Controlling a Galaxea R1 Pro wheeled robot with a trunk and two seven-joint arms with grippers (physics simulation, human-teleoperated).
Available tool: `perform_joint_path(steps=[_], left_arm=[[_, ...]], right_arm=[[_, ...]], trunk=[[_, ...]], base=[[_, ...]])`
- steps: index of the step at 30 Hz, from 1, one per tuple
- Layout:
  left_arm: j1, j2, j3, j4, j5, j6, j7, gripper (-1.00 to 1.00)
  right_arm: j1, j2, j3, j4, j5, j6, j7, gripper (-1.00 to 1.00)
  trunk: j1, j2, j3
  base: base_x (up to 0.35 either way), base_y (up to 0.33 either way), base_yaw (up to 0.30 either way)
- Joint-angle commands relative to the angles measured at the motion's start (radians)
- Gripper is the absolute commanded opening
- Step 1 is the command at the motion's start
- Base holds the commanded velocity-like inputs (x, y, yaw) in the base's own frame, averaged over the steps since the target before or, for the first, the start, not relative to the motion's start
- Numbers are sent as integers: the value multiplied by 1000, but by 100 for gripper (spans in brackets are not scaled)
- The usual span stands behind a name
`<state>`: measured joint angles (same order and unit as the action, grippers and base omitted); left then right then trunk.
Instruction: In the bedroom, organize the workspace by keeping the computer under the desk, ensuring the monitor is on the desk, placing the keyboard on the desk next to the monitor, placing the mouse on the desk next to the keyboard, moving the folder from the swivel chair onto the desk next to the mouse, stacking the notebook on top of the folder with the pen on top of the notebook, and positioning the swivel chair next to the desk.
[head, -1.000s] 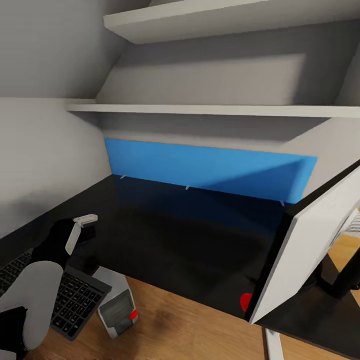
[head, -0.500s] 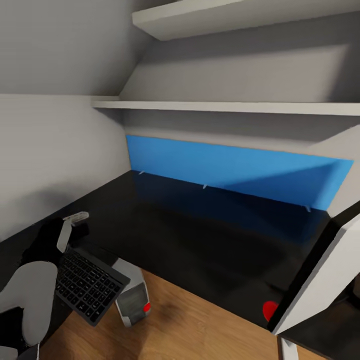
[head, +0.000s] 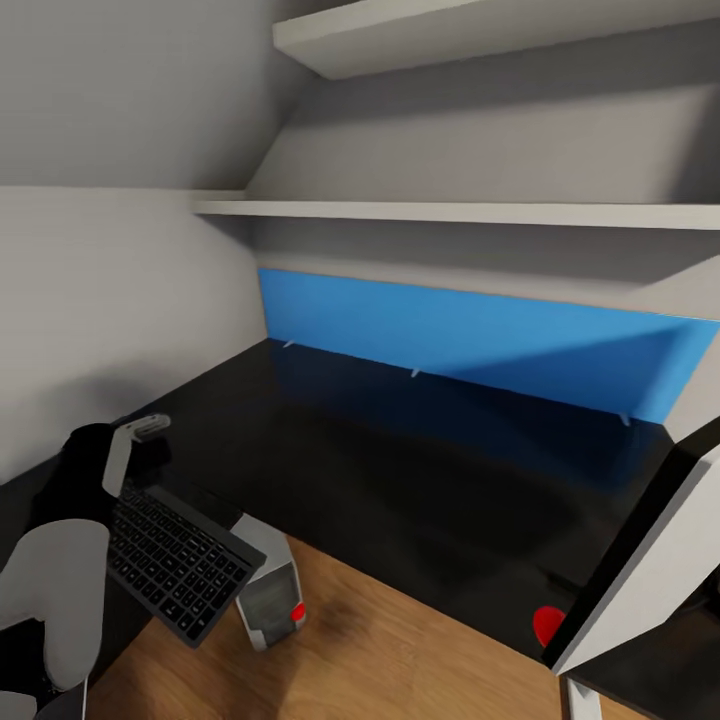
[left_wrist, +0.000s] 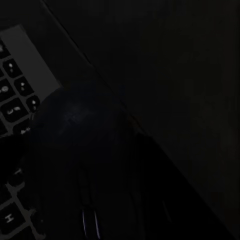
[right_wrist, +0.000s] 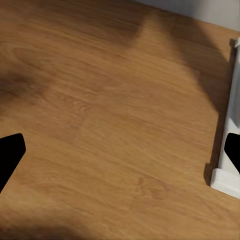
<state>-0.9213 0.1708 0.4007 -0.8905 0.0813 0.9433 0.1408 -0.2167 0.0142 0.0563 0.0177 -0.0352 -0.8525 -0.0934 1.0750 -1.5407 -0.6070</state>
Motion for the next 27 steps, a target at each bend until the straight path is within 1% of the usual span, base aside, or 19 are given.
perform_joint_path(steps=[1,4,10,27], left_arm=[[-1,0,2,-3,6,4,4,-100],[-1,1,12,-10,6,5,5,-100],[-1,1,22,-13,5,6,5,-100],[-1,1,26,-13,3,6,5,-100]], right_arm=[[-1,1,7,2,-3,-3,-6,100],[-1,8,7,2,-3,-3,-6,100],[-1,11,7,2,-3,-2,-6,100],[-1,12,7,2,-3,-2,-6,100]], trunk=[[0,-1,-1],[0,-1,-4],[0,-1,-9],[0,-1,-24]], base=[[0,0,93],[0,0,165],[0,0,218],[0,0,236]])
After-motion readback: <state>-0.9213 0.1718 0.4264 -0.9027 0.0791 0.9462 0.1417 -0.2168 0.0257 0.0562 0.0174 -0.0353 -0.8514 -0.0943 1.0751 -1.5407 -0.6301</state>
